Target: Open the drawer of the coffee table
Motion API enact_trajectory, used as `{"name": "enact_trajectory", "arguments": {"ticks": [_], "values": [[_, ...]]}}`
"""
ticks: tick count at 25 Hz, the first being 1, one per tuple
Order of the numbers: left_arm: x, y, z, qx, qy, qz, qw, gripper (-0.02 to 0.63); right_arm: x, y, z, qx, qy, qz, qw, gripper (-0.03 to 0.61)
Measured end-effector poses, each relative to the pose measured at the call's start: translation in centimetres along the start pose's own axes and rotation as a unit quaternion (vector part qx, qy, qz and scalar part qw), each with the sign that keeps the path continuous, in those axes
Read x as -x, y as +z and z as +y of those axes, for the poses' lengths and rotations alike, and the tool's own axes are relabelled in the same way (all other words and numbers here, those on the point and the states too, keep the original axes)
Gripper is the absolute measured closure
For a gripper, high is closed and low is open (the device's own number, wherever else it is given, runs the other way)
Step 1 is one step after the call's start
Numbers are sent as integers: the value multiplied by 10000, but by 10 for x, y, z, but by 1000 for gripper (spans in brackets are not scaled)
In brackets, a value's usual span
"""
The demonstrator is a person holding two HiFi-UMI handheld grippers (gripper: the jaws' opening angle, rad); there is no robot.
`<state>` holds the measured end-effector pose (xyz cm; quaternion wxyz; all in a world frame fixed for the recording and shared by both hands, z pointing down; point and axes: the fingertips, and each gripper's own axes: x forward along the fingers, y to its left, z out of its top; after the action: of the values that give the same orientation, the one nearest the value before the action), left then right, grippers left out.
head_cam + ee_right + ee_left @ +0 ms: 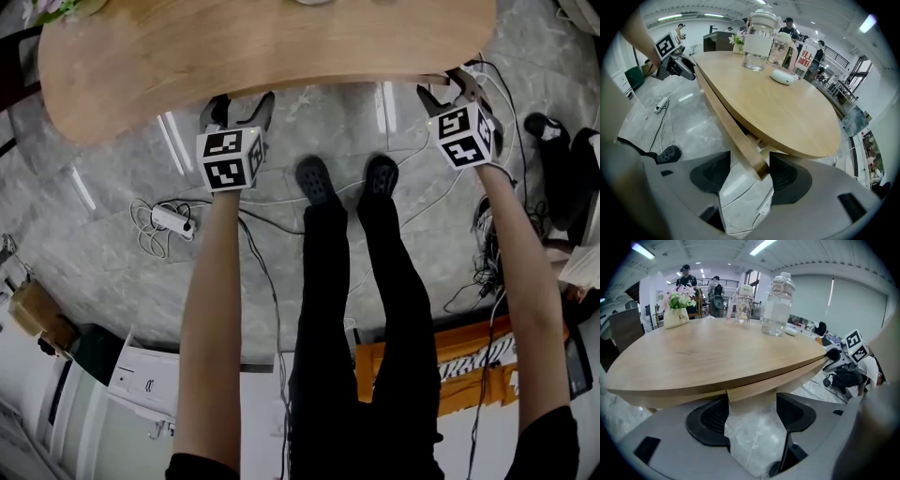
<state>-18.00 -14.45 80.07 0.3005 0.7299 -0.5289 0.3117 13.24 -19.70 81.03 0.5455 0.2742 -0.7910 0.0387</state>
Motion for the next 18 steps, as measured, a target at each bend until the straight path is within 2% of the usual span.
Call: {"name": "enact_trajectory", "arguments": {"ticks": [3, 6, 18], "values": [[-1, -1, -2, -159, 113, 57, 9998, 290, 1, -1, -2, 6, -36, -36, 10000, 327], [0, -1, 0, -67, 167, 72, 9998, 304, 2, -1, -5, 36, -128, -48, 9999, 360], [5, -10, -3, -51, 249, 282, 9993, 331, 5, -7, 2, 250, -172, 192, 9994, 376]]}}
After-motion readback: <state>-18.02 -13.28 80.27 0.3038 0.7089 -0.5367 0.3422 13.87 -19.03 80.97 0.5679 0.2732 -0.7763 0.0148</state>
